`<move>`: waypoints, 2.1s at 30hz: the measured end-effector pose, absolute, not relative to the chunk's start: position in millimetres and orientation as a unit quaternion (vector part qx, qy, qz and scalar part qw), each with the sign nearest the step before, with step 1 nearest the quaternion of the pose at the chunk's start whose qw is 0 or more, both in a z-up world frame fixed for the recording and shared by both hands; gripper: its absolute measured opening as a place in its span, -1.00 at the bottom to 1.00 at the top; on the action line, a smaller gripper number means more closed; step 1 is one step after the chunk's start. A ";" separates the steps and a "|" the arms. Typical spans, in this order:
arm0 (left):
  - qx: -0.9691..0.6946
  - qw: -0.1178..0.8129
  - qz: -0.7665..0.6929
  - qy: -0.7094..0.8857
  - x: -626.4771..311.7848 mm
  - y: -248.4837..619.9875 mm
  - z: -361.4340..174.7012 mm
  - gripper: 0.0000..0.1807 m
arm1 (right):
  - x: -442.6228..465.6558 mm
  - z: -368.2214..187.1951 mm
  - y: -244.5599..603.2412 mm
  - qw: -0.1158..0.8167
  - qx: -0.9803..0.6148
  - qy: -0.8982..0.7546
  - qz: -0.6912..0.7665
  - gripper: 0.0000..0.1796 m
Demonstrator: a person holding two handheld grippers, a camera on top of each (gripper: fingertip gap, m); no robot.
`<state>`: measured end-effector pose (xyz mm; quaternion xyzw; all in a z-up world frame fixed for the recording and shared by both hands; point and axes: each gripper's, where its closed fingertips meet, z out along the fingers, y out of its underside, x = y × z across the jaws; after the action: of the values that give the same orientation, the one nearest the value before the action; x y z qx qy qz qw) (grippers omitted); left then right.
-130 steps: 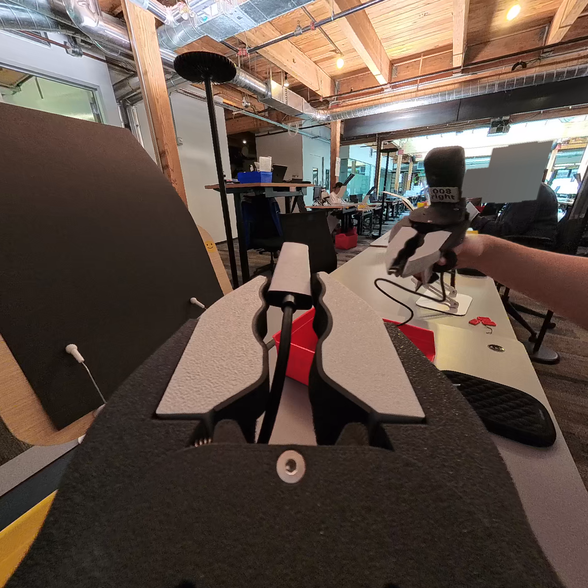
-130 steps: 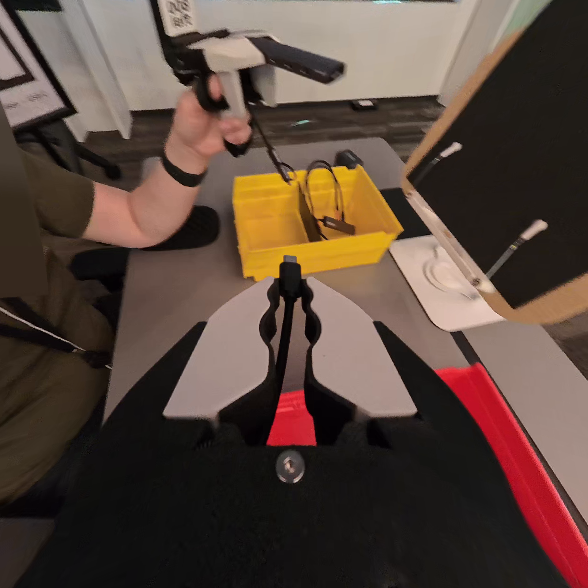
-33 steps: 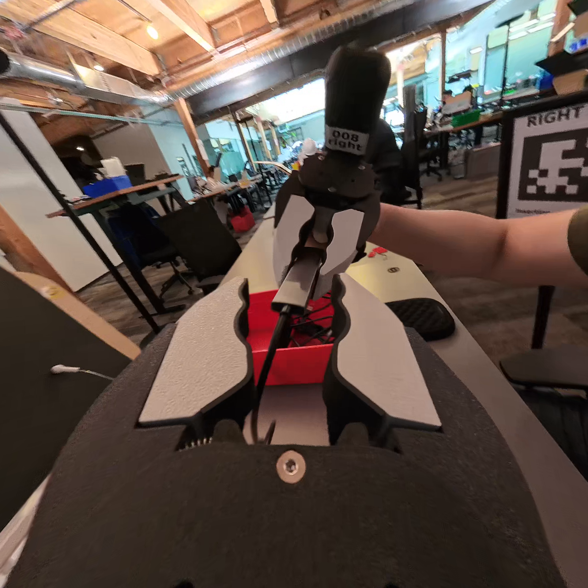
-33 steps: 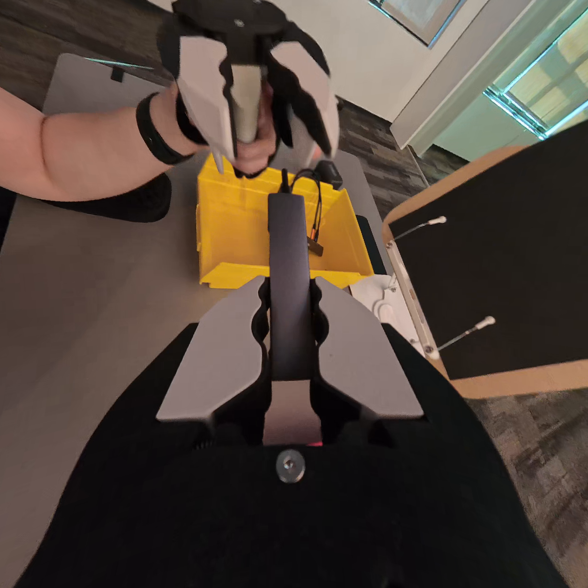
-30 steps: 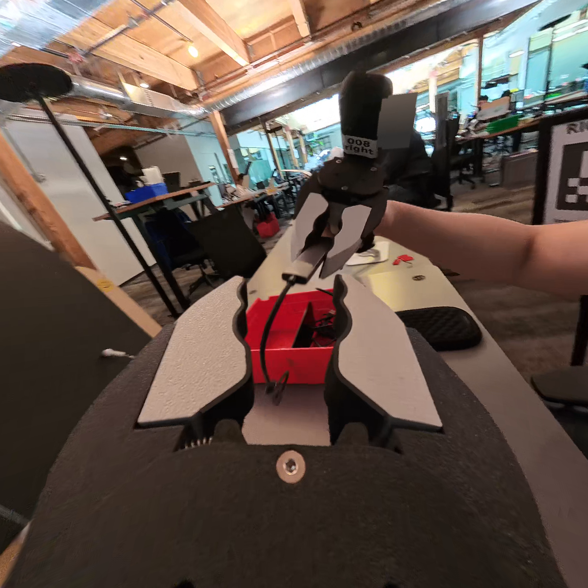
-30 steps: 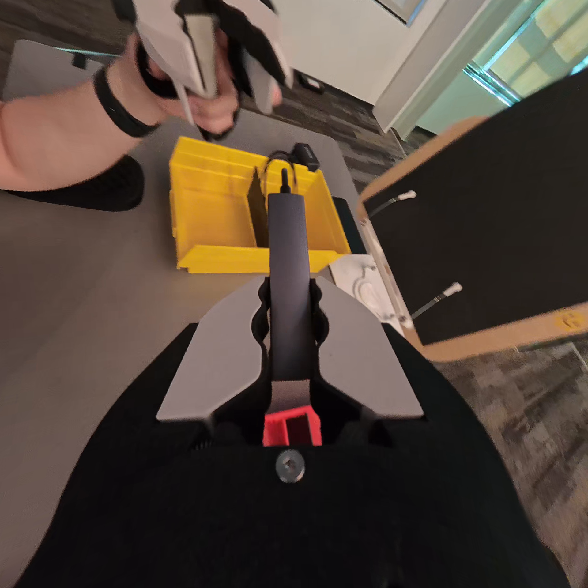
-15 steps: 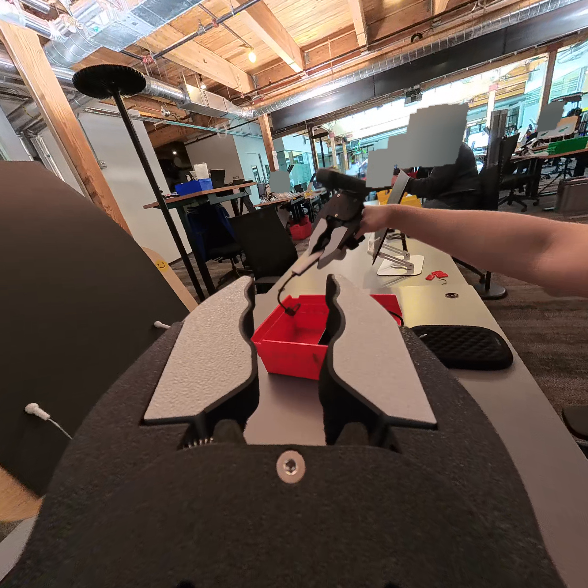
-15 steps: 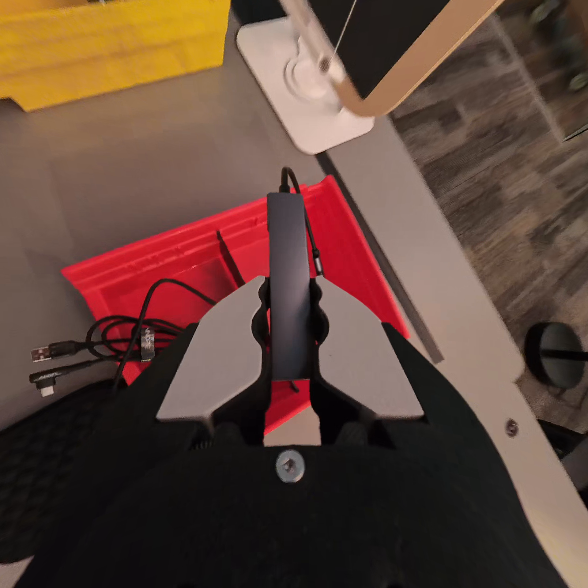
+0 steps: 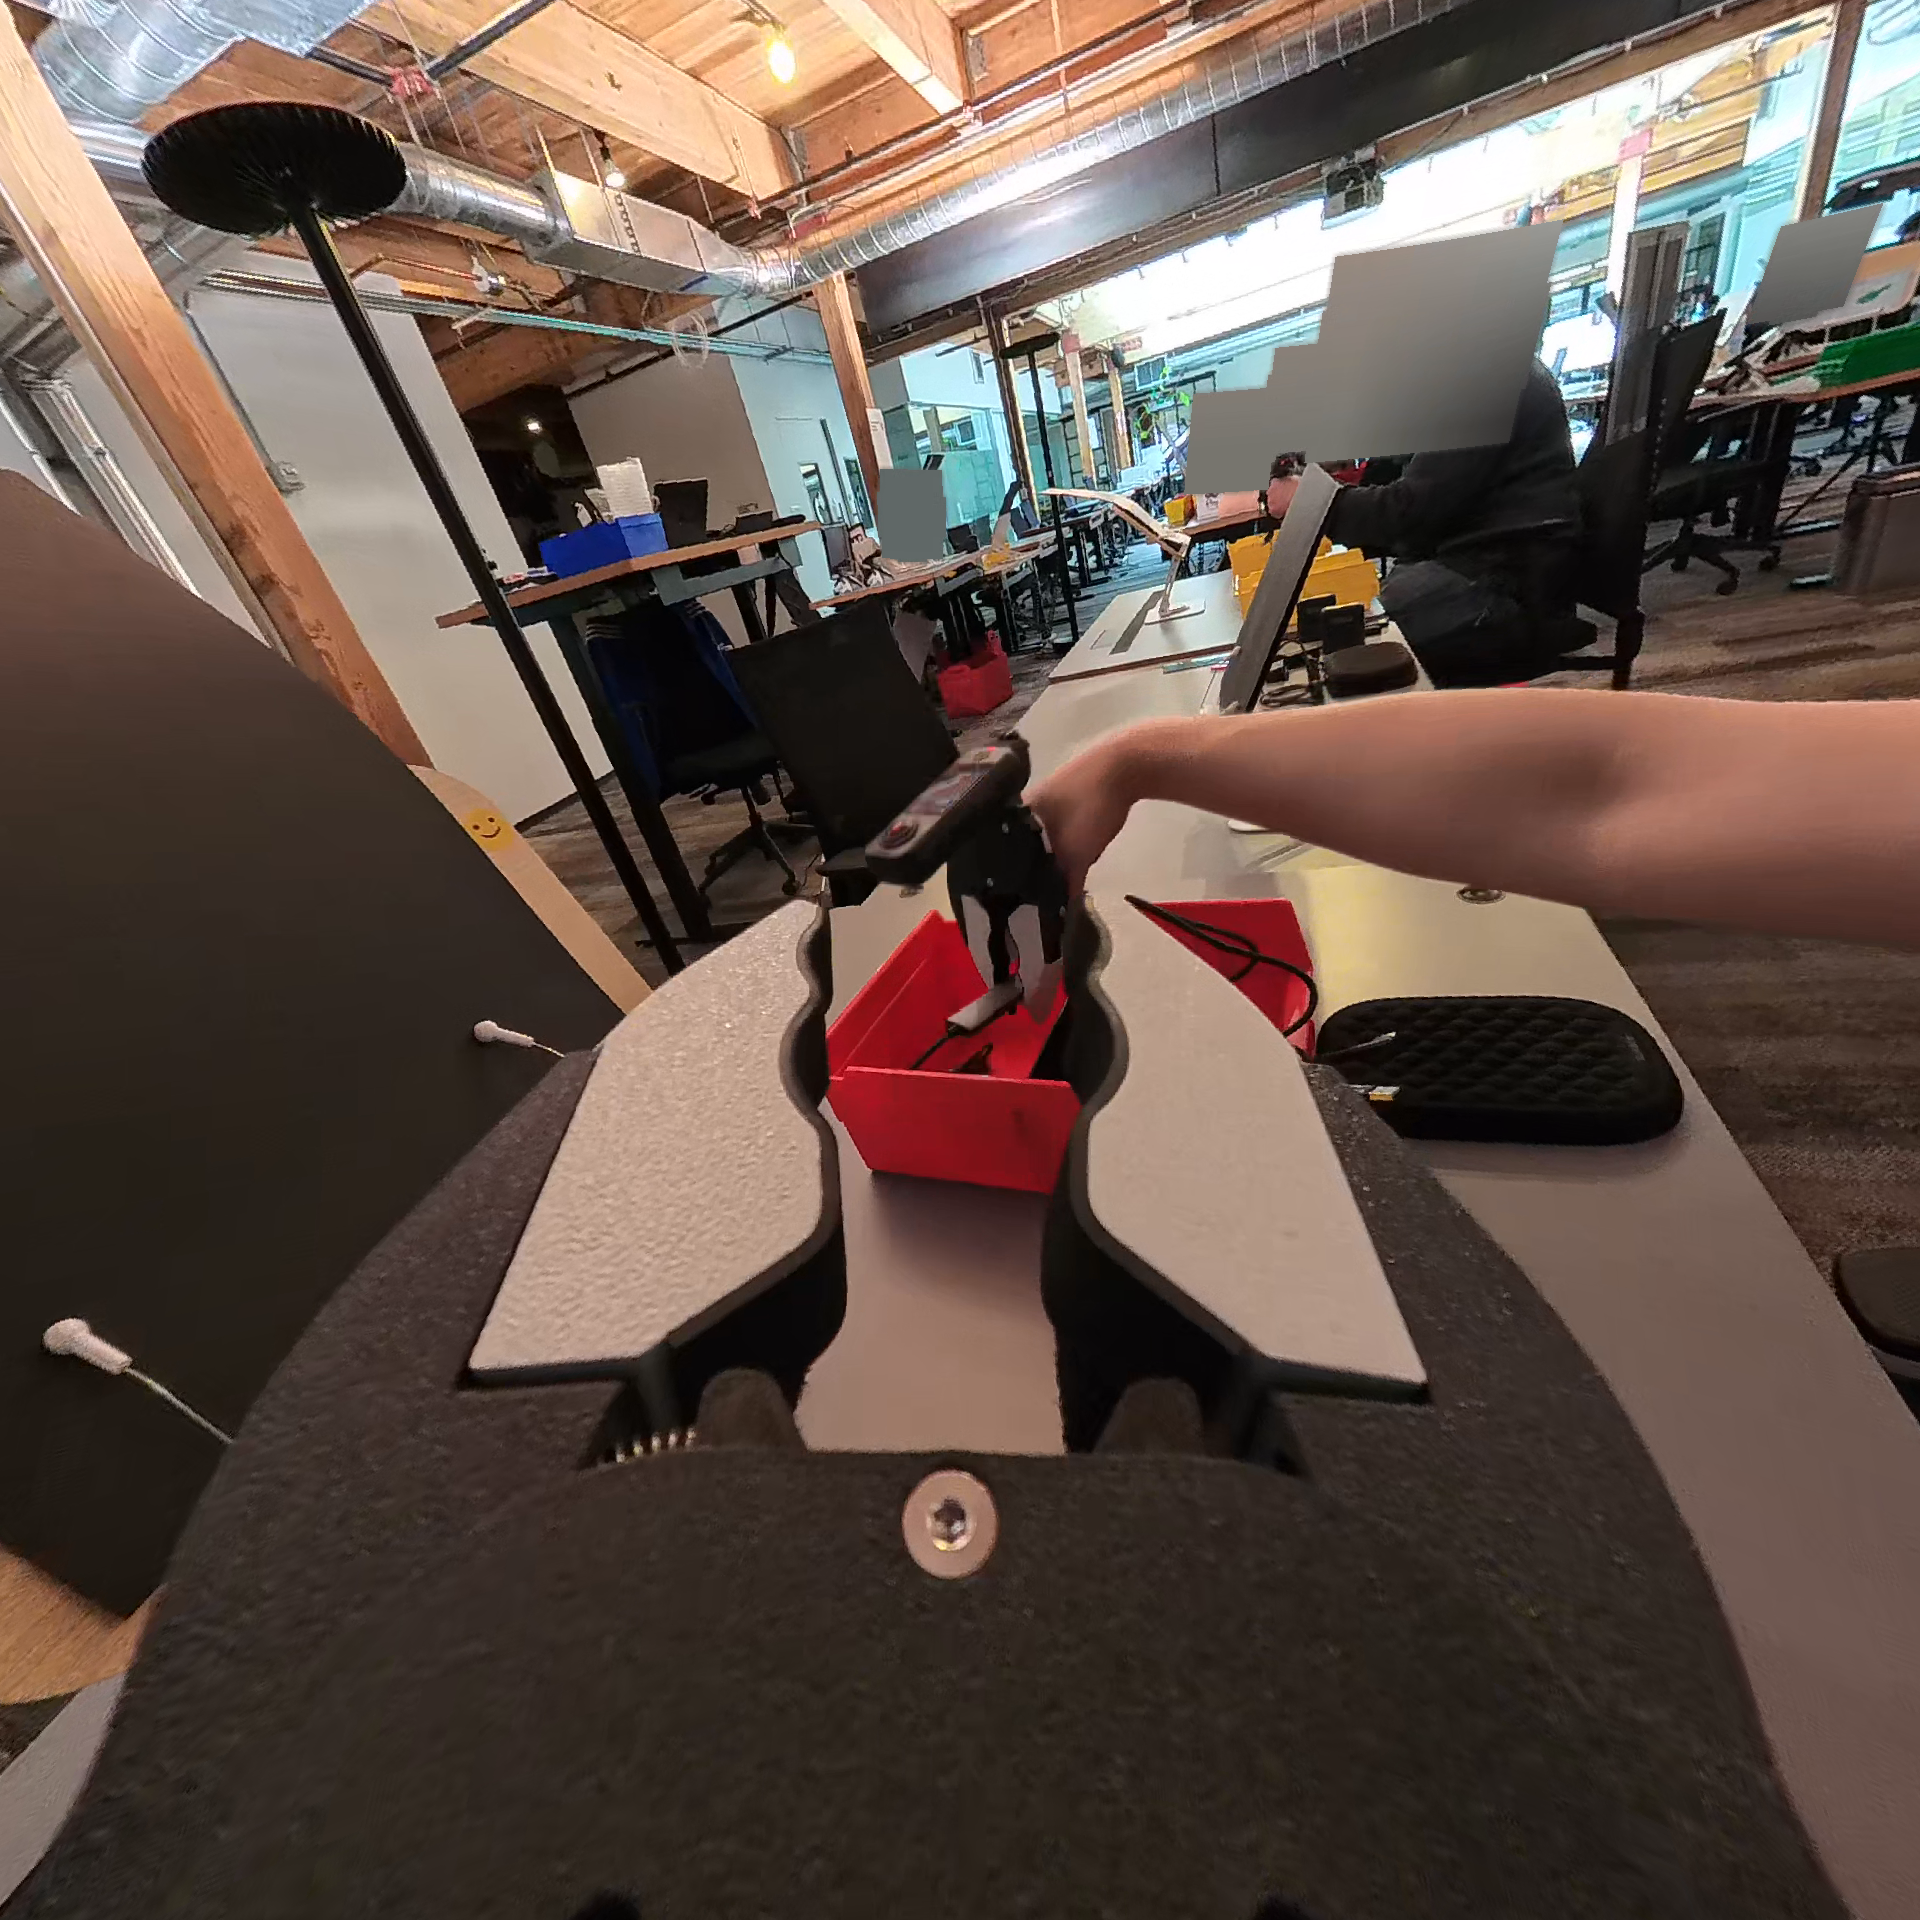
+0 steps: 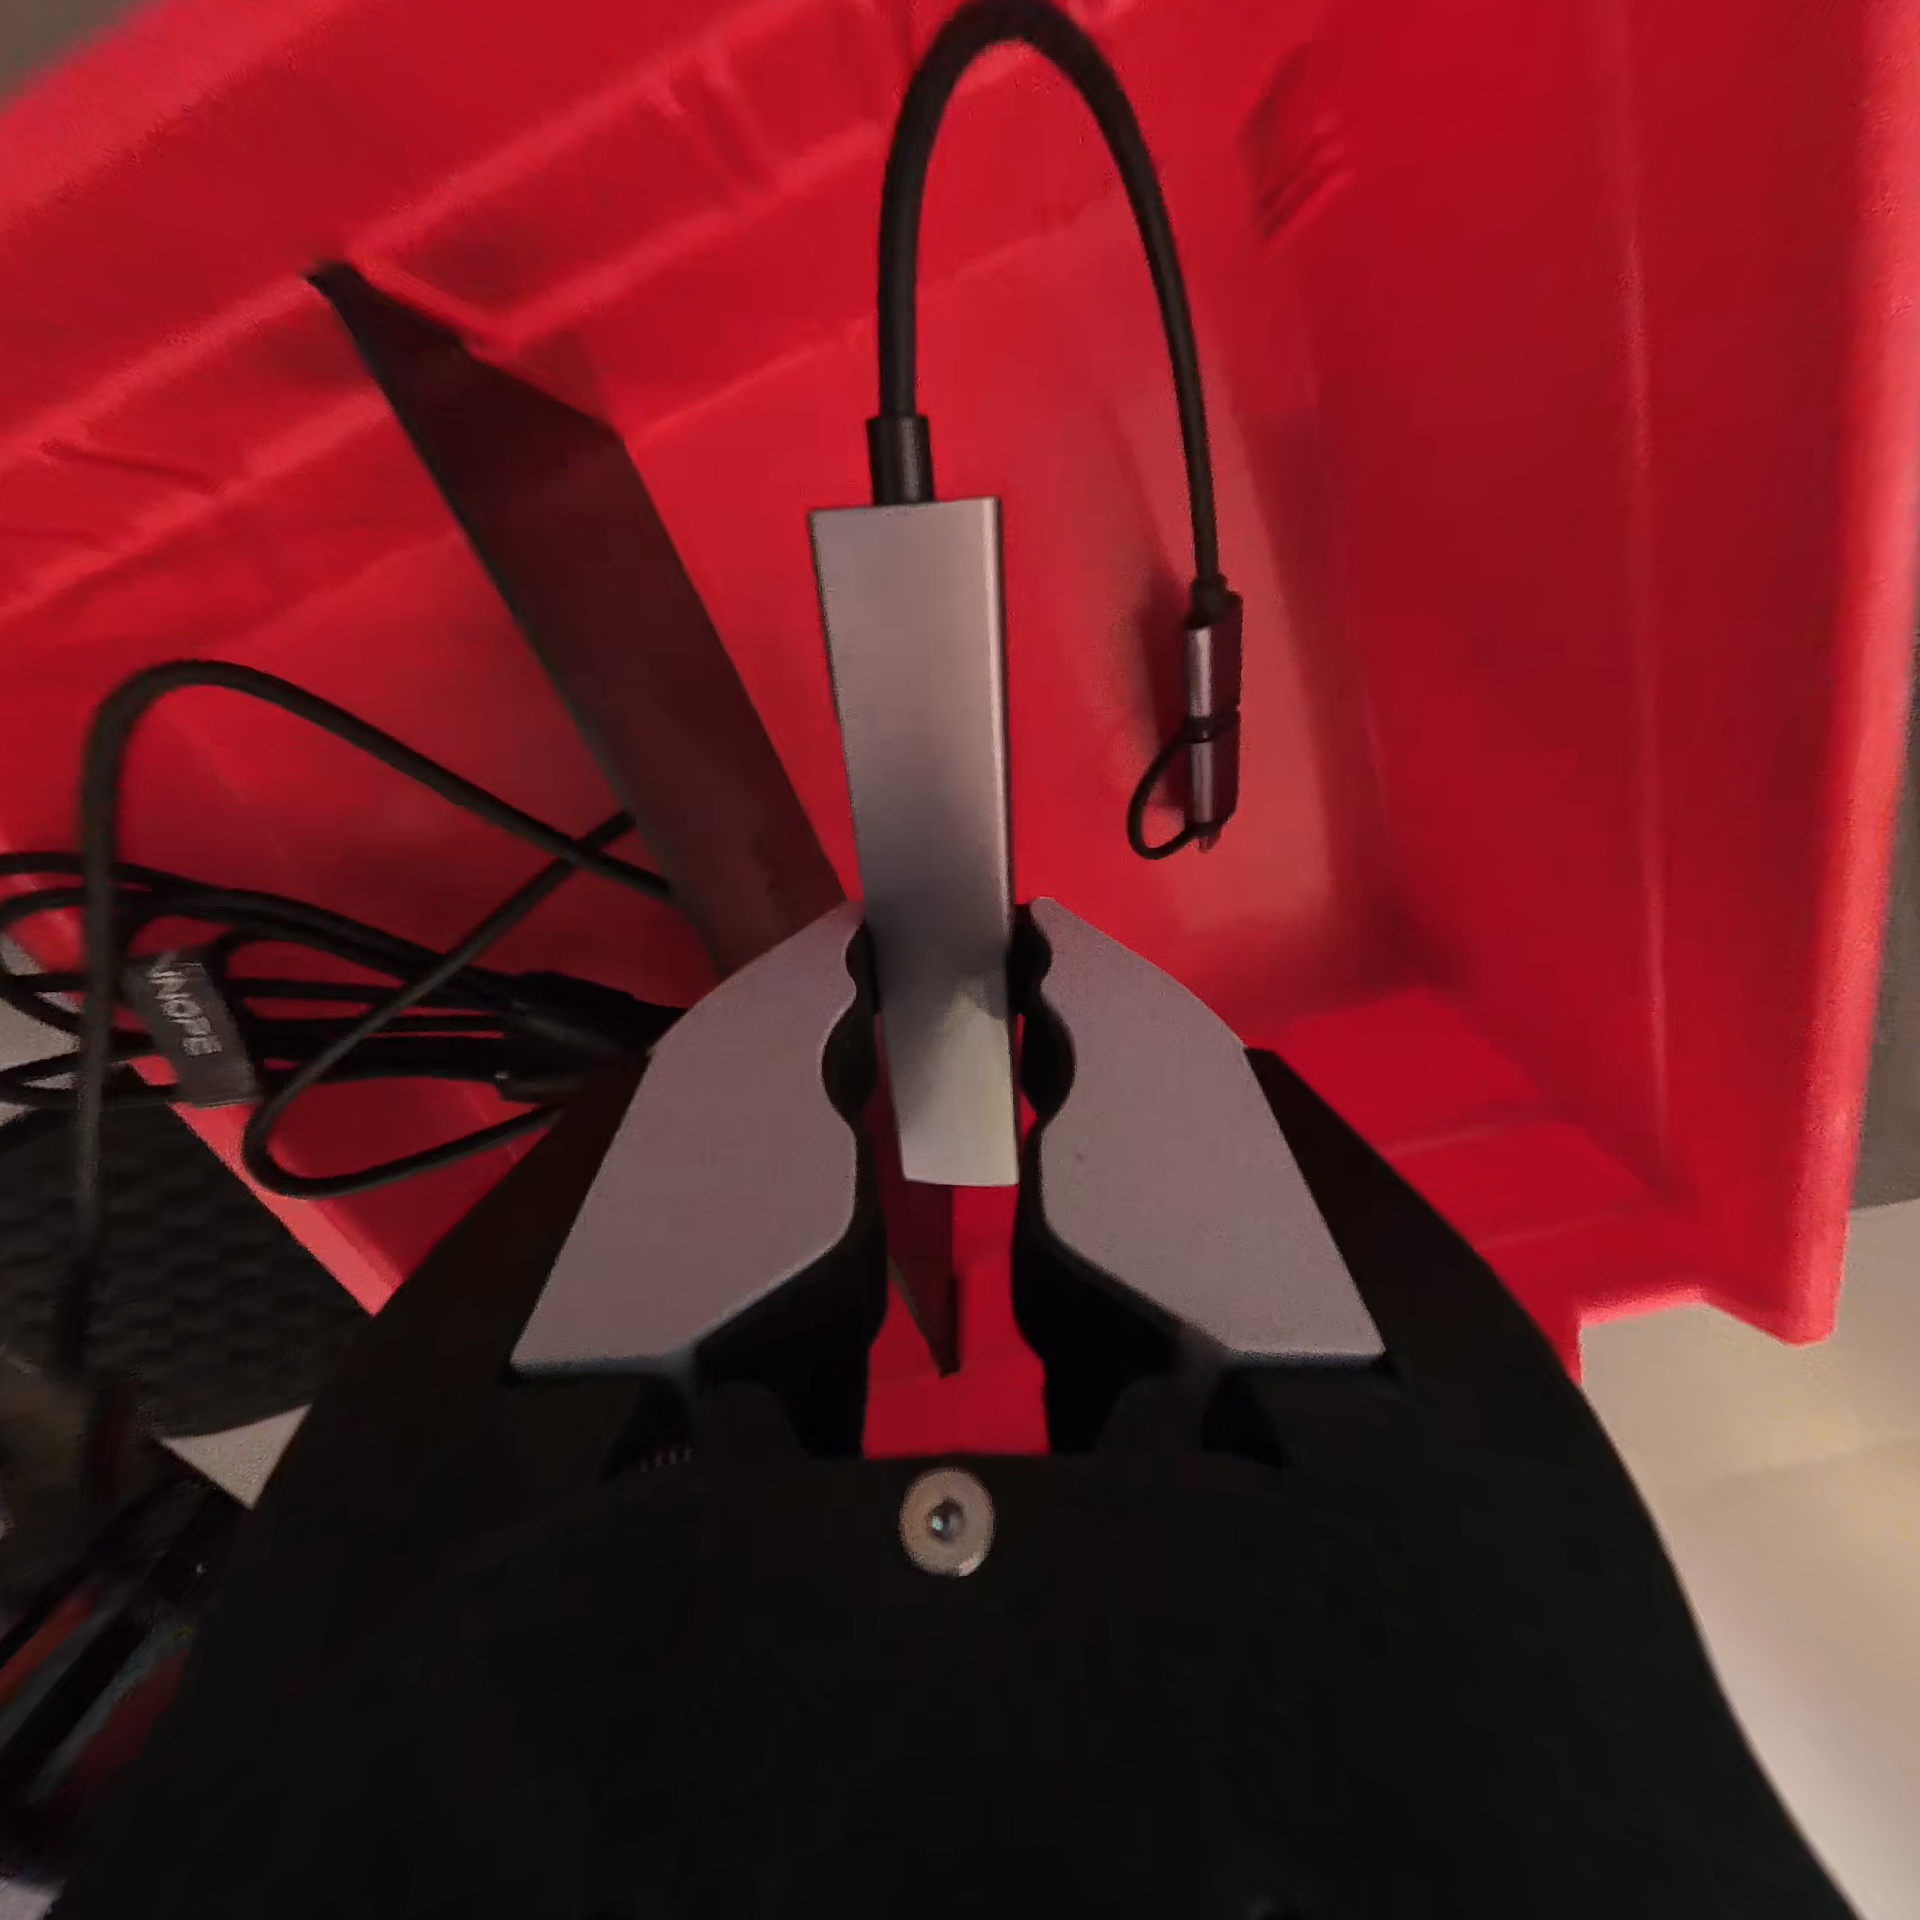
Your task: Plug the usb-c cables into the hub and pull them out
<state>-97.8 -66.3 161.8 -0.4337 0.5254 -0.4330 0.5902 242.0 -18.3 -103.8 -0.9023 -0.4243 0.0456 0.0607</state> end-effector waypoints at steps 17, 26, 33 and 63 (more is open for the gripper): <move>-0.452 0.585 -0.408 0.536 -90.4 -59.1 150.1 -0.54 | 247.9 -145.0 -9.1 -0.013 -0.899 -0.437 0.034 -0.69; -0.456 0.588 -0.407 0.531 -92.8 -56.0 151.2 -0.54 | 260.4 -132.4 -3.0 0.065 -0.892 -0.448 -0.002 -0.67; -0.467 0.592 -0.377 0.538 -97.2 -49.9 147.2 -0.53 | 263.6 -90.2 8.3 0.175 -0.876 -0.447 -0.044 -0.70; -0.670 0.270 -0.007 0.691 -146.5 67.6 -85.0 -0.94 | 106.8 129.9 -51.1 0.684 -0.609 -0.402 -0.002 -0.54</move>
<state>-146.5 67.6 -85.0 -0.6703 0.6913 -0.0067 0.2695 106.8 -51.1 129.9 -0.6089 -0.4023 -0.0024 0.6837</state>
